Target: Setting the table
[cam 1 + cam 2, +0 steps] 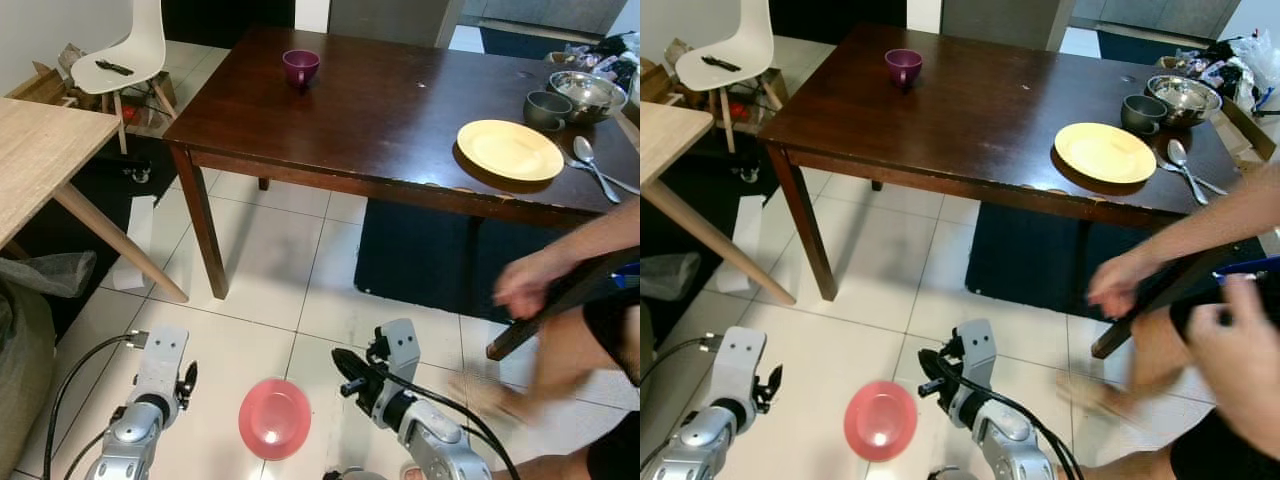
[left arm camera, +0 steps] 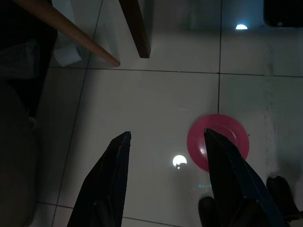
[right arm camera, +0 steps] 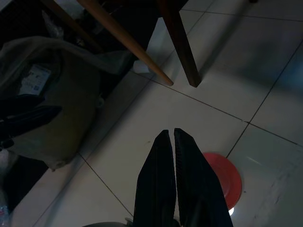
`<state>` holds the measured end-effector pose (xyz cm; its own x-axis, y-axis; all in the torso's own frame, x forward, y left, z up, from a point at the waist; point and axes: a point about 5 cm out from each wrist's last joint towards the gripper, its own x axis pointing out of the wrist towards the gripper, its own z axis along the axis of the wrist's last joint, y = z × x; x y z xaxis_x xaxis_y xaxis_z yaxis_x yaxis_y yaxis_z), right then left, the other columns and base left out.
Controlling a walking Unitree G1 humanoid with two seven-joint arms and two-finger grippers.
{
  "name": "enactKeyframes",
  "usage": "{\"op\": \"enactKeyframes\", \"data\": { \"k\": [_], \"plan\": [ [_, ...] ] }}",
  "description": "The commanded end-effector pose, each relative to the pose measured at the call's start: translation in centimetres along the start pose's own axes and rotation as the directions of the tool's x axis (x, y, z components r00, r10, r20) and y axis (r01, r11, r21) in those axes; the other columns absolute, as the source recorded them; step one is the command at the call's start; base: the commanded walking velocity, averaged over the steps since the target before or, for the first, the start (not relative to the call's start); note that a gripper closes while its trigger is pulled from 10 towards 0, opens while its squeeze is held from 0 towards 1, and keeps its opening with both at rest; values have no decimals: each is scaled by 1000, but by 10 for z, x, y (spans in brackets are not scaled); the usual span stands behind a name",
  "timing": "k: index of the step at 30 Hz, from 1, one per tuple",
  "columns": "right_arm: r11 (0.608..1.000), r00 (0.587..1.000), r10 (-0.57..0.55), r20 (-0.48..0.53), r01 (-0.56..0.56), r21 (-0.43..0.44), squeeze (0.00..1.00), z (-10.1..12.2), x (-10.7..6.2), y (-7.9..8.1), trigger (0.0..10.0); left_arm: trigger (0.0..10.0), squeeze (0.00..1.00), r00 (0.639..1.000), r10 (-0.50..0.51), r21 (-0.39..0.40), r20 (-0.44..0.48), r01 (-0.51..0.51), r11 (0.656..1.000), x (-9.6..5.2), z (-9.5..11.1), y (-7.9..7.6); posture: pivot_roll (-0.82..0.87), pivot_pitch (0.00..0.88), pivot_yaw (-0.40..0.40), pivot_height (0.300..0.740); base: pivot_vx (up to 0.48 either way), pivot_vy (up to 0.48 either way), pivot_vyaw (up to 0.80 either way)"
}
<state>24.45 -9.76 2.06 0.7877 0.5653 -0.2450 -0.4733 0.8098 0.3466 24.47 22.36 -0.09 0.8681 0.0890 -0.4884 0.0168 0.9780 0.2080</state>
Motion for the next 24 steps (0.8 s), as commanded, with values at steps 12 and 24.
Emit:
{"op": "enactKeyframes", "data": {
  "k": [12,24],
  "plan": [
    [1000,1000,-22,-19,22,13,0,-5,-2,-3,10000,10000,0,1000,-2,14,-18,2,1000,-1,-5,2,-89,40,25,740,0,0,0],
    [1000,999,-24,-22,24,13,0,-6,-2,-4,10000,10000,0,1000,-3,15,-21,3,1000,-1,-6,1,-90,44,25,740,0,0,0]
  ]
}}
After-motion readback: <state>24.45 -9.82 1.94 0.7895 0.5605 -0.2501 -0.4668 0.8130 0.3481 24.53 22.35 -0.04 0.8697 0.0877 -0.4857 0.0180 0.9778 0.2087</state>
